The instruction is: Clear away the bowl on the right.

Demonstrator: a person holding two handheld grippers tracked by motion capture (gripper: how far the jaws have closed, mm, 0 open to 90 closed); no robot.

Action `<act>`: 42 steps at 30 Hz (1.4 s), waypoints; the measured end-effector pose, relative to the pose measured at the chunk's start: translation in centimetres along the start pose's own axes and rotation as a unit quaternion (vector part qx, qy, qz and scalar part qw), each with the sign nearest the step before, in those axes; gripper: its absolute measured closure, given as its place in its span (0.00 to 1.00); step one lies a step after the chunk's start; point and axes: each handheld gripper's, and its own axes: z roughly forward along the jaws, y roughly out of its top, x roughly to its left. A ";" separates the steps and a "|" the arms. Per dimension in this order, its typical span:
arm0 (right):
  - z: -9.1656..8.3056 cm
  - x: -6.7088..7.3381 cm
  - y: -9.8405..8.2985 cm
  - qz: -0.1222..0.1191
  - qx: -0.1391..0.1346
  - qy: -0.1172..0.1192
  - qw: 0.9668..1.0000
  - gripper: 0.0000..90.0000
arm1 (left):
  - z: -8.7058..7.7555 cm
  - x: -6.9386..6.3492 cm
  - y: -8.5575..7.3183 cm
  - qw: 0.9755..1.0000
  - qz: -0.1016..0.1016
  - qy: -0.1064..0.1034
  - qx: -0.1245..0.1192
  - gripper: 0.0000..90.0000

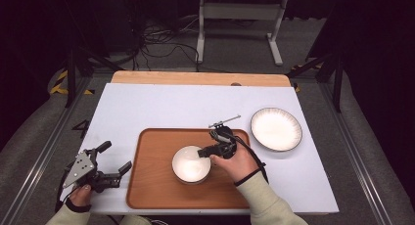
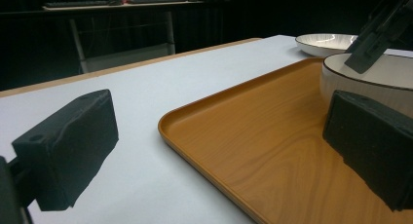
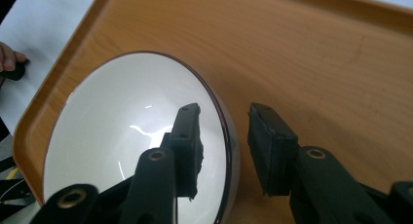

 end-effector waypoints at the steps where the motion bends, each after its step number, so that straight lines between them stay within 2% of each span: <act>1: -0.1 0.1 0.0 -0.007 -0.007 -0.002 1.000 0.72 | 0.0 0.0 0.0 1.000 0.000 0.000 0.000 0.00; 6: -0.7 0.3 0.0 -0.035 -0.031 -0.010 0.999 0.68 | 0.0 0.0 0.0 1.000 0.000 0.000 0.000 0.00; 10: -1.2 0.6 -0.1 -0.069 -0.061 -0.012 0.996 0.63 | 0.0 0.0 0.0 1.000 0.000 0.000 0.000 0.00; 14: -1.9 0.7 -0.4 -0.118 -0.101 -0.010 0.988 0.61 | 0.0 0.0 0.0 1.000 0.000 0.000 0.000 0.00; 16: -2.3 0.7 -0.6 -0.130 -0.116 -0.005 0.985 0.61 | 0.0 0.0 0.0 1.000 -0.001 0.000 0.000 0.00; 18: -2.6 0.7 -0.9 -0.147 -0.136 0.002 0.980 0.60 | 0.0 0.0 0.0 1.000 -0.001 0.000 0.000 0.00; 21: -3.0 0.8 -1.3 -0.167 -0.150 0.010 0.975 0.58 | 0.0 0.0 0.0 1.000 -0.001 0.000 -0.001 0.00; 22: -3.2 0.7 -1.5 -0.176 -0.160 0.010 0.971 0.57 | 0.0 0.0 0.0 1.000 -0.001 0.000 -0.001 0.00; 23: -3.2 0.7 -1.5 -0.176 -0.160 0.010 0.971 0.57 | 0.0 0.0 0.0 1.000 -0.001 0.000 -0.001 0.00; 24: -3.3 0.6 -1.6 -0.182 -0.168 0.011 0.969 0.55 | 0.0 0.0 0.0 1.000 -0.001 0.000 -0.001 0.00; 25: -3.6 0.4 -1.9 -0.199 -0.191 0.011 0.961 0.53 | 0.0 0.0 0.0 1.000 -0.001 0.000 0.000 0.00; 26: -3.6 0.3 -2.1 -0.203 -0.206 0.011 0.957 0.53 | 0.0 0.0 0.0 1.000 -0.001 0.000 -0.001 0.00; 27: -3.9 0.0 -2.5 -0.207 -0.239 0.018 0.949 0.52 | 0.0 0.0 0.0 1.000 -0.001 0.000 -0.001 0.00; 28: -4.0 -0.2 -2.6 -0.208 -0.244 0.024 0.947 0.51 | 0.0 0.0 0.0 1.000 -0.001 0.000 -0.001 0.00; 29: -4.0 -0.2 -2.6 -0.208 -0.244 0.024 0.947 0.51 | 0.0 0.0 0.0 1.000 -0.001 0.000 -0.001 0.00; 30: -4.3 -0.3 -2.8 -0.218 -0.257 0.025 0.941 0.47 | 0.0 0.0 0.0 1.000 -0.001 0.000 -0.001 0.00; 31: -4.3 -0.3 -2.8 -0.218 -0.257 0.025 0.941 0.47 | 0.0 0.0 0.0 1.000 -0.001 0.000 -0.001 0.00; 35: -4.9 -0.5 -3.3 -0.247 -0.294 0.029 0.923 0.40 | 0.0 0.0 0.0 1.000 -0.001 0.000 -0.001 0.00; 37: -5.0 -0.5 -3.4 -0.250 -0.295 0.030 0.922 0.39 | 0.1 0.0 0.0 1.000 -0.001 0.000 -0.001 0.00; 39: -5.2 -0.5 -3.6 -0.261 -0.305 0.035 0.915 0.38 | 0.1 0.0 0.0 1.000 -0.001 0.000 -0.001 0.00; 41: -5.2 -0.5 -3.7 -0.265 -0.306 0.039 0.913 0.36 | 0.1 0.0 0.0 1.000 -0.001 0.000 -0.001 0.00; 42: -5.3 -0.5 -3.8 -0.269 -0.310 0.039 0.911 0.35 | 0.0 0.0 0.0 1.000 -0.002 0.000 0.000 0.00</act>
